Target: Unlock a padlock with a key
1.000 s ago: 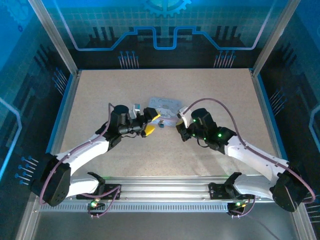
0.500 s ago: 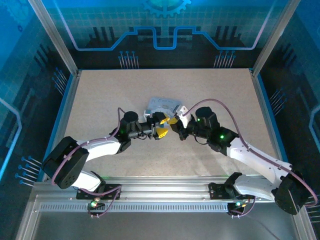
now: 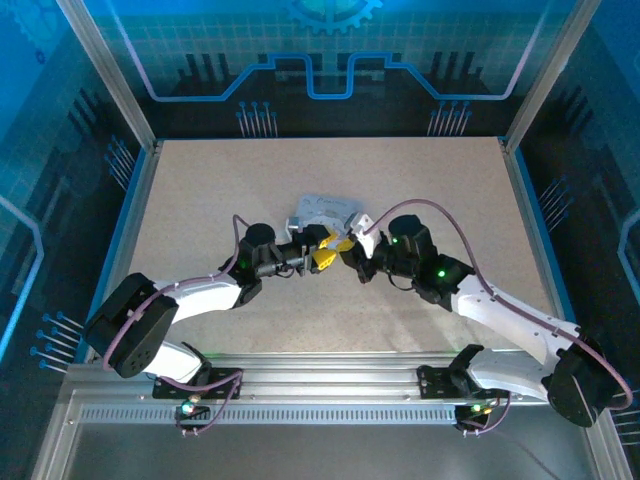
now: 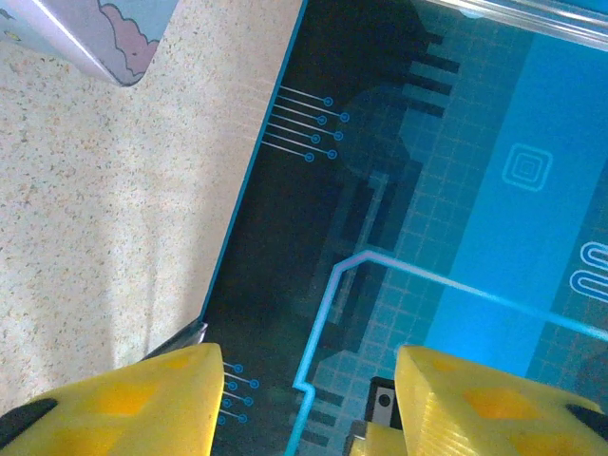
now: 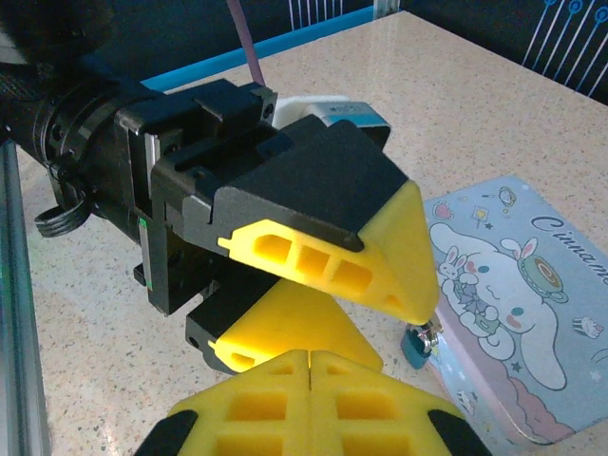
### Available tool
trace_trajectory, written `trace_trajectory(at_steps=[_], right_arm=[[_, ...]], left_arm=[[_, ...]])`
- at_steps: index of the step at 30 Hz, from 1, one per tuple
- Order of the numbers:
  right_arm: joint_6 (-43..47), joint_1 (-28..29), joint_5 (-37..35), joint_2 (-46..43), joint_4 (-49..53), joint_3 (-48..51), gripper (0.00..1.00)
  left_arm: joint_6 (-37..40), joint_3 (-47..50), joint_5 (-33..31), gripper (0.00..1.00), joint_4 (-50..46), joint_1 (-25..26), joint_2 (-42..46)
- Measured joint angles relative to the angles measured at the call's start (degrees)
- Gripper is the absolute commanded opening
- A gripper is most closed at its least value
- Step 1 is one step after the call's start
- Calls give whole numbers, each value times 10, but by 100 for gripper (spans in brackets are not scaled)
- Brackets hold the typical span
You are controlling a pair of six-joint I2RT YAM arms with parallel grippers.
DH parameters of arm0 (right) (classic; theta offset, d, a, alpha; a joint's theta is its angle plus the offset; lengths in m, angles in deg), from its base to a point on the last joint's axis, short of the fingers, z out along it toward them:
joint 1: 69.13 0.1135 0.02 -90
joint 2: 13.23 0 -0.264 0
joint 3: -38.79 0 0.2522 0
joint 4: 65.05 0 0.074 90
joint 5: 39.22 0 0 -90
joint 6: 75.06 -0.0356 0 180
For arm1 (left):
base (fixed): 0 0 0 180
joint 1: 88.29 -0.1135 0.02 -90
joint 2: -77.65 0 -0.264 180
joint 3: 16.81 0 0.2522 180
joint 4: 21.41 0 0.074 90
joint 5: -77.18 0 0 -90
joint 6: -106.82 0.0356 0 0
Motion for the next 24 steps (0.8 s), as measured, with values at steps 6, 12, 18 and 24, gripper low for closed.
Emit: trace_trajectory(at_steps=[6, 12, 18, 24], right_arm=[[-8, 0, 0, 5, -14, 1, 0], [-13, 3, 0, 22, -28, 1, 0], [-16, 10, 0, 40, -40, 0, 0], [-22, 11, 0, 50, -51, -1, 0]], left_arm=[[-8, 3, -10, 60, -4, 3, 10], [-19, 4, -21, 61, -9, 12, 18], [-30, 4, -27, 64, -10, 18, 18], [-30, 5, -30, 65, -9, 20, 18]])
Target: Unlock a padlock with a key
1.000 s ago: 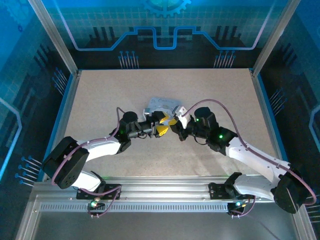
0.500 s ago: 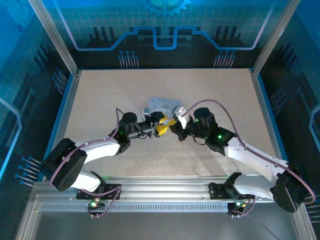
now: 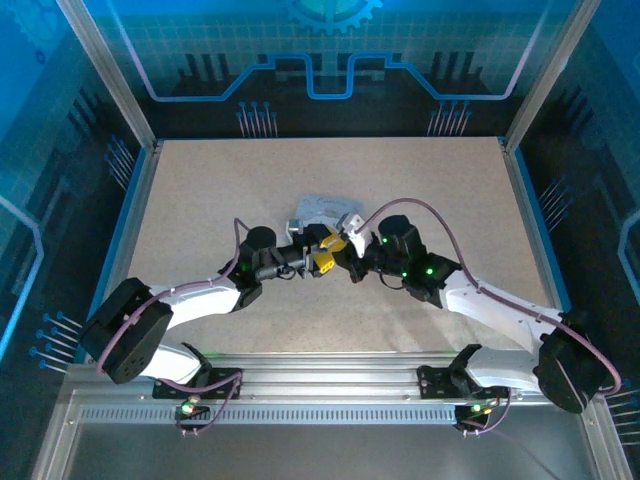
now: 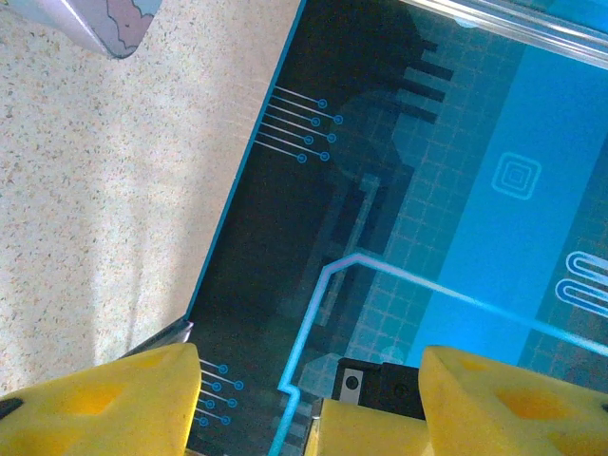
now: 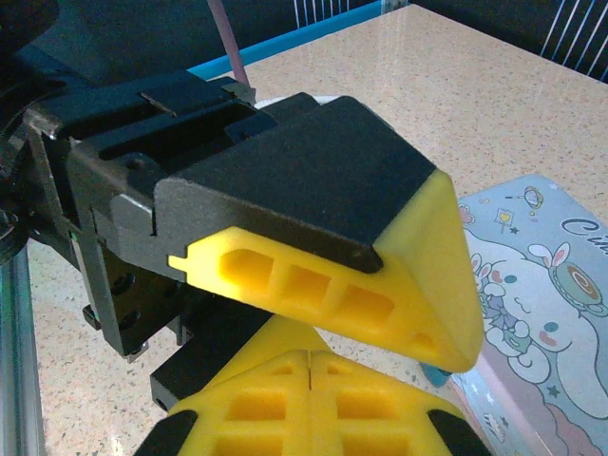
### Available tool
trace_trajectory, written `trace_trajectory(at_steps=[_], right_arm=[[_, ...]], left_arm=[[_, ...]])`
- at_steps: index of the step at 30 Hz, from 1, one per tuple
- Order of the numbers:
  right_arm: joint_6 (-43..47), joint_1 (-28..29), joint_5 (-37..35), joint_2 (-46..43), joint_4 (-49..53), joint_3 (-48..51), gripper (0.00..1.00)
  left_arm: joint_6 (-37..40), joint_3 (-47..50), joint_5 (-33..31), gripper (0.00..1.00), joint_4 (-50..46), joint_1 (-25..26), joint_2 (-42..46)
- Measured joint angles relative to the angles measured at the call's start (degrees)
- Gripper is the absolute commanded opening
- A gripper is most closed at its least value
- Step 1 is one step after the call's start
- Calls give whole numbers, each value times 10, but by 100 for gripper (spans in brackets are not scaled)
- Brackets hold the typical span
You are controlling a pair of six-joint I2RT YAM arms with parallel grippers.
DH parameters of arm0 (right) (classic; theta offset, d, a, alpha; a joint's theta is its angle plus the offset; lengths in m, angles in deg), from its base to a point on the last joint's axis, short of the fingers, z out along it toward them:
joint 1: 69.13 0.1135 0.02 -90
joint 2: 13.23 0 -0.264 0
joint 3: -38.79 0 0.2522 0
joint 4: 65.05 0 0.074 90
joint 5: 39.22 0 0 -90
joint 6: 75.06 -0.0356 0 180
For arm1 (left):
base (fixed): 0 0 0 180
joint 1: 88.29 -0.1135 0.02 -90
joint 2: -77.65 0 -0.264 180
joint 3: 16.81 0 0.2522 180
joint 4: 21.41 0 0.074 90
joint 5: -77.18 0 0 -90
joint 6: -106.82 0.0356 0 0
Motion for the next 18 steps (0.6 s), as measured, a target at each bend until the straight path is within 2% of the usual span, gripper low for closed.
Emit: trace_trajectory(at_steps=[10, 18], right_arm=[[-4, 0, 0, 1, -9, -2, 0], [-10, 3, -2, 2, -10, -3, 0]], left_arm=[[-10, 2, -3, 70, 0, 2, 0], [-13, 5, -7, 62, 2, 2, 2]])
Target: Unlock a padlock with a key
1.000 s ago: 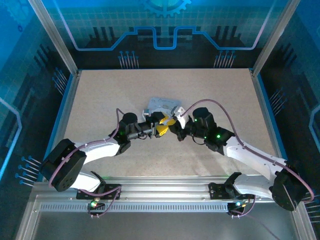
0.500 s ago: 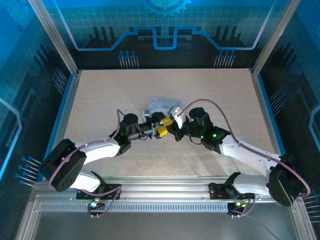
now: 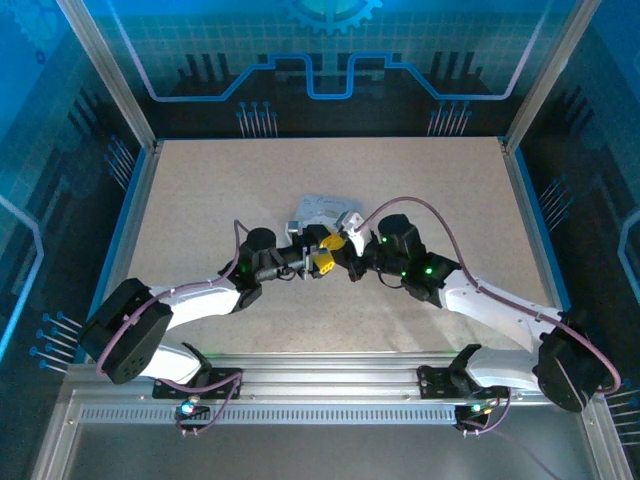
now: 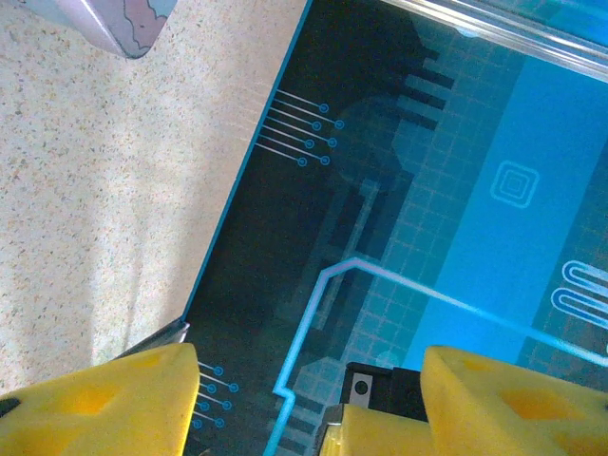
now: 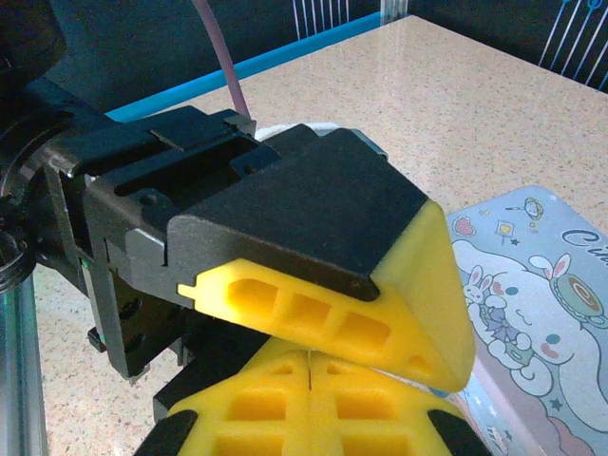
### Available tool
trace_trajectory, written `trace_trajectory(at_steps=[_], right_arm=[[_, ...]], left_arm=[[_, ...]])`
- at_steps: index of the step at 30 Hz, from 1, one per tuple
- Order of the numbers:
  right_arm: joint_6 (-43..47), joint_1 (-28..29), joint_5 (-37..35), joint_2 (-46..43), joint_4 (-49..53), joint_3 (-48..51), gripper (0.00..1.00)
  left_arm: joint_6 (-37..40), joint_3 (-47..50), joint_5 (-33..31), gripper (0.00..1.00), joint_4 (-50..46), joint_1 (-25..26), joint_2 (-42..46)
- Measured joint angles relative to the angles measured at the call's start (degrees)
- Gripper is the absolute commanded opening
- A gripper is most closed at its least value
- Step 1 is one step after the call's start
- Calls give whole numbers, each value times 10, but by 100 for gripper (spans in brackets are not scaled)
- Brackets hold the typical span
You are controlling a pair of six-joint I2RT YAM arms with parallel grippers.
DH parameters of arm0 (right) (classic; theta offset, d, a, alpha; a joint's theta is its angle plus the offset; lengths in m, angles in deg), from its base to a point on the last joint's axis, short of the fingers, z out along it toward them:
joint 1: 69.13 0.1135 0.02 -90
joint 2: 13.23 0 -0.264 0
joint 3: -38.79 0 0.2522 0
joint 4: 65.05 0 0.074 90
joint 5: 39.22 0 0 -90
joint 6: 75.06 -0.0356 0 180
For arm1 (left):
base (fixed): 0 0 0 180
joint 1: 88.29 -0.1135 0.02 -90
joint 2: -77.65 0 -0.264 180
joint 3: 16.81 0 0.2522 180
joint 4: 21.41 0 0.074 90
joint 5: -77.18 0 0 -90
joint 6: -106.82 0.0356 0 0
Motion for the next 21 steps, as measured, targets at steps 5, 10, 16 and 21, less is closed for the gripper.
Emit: trace_trajectory(at_steps=[5, 10, 16, 21], right_arm=[[-4, 0, -1, 0, 0, 0, 0], [-7, 0, -3, -1, -1, 3, 0], [-9, 0, -15, -13, -2, 16, 0], [-13, 0, -18, -20, -3, 20, 0]], left_arm=[[-2, 1, -3, 57, 0, 0, 4], [-2, 6, -9, 53, 4, 0, 5], [-2, 12, -12, 44, 4, 0, 5], [-2, 12, -13, 37, 4, 0, 5]])
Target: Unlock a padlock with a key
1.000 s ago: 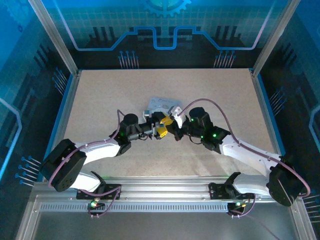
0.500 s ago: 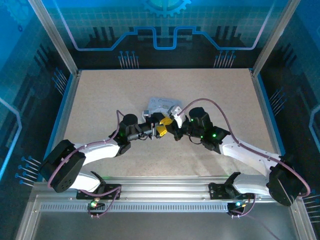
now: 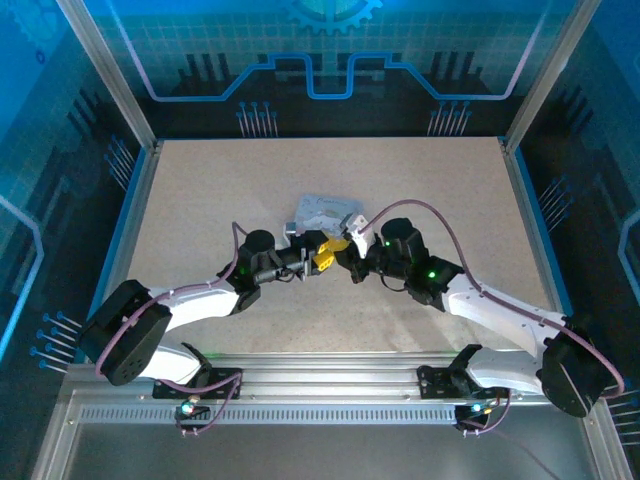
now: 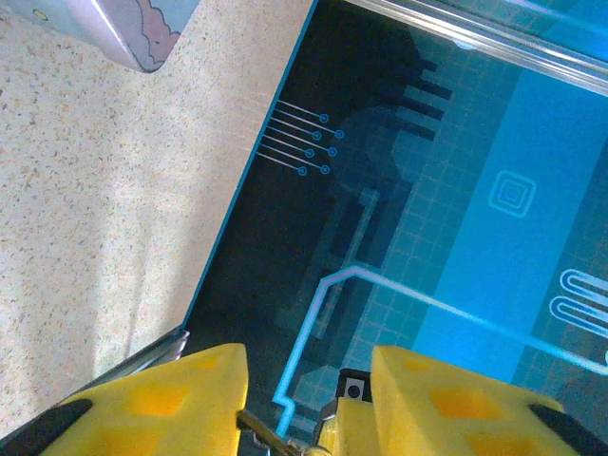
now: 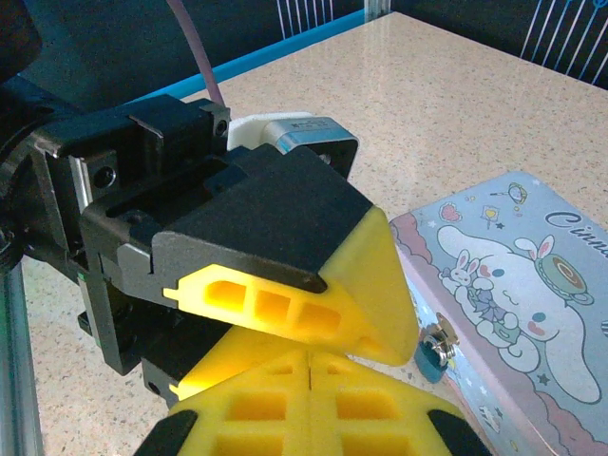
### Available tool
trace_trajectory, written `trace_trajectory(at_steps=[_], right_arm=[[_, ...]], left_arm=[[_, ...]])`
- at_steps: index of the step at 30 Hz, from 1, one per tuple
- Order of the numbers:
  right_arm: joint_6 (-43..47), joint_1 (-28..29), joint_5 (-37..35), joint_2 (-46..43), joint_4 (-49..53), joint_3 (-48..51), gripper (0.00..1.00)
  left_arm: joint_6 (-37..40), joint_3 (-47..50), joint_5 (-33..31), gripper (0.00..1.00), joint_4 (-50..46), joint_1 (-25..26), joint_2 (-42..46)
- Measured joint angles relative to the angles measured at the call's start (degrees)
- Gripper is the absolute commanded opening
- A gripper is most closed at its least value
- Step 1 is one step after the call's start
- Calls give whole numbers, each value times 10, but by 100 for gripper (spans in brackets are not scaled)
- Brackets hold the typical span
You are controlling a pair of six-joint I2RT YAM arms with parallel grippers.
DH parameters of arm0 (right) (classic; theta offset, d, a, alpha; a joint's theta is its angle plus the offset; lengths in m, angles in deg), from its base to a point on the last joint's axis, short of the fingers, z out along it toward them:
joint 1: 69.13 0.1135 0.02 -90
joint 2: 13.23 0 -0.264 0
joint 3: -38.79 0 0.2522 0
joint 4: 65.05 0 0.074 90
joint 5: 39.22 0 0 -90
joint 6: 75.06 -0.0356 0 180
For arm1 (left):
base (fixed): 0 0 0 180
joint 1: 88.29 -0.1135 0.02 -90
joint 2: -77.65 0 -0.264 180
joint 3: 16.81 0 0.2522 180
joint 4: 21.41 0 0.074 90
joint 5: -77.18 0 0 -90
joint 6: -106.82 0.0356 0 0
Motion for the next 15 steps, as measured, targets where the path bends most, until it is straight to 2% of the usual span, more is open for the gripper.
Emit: trace_trajectory(at_steps=[15], right_arm=[[-4, 0, 0, 0, -4, 2, 0]], left_arm=[[0, 1, -4, 17, 0, 0, 0]])
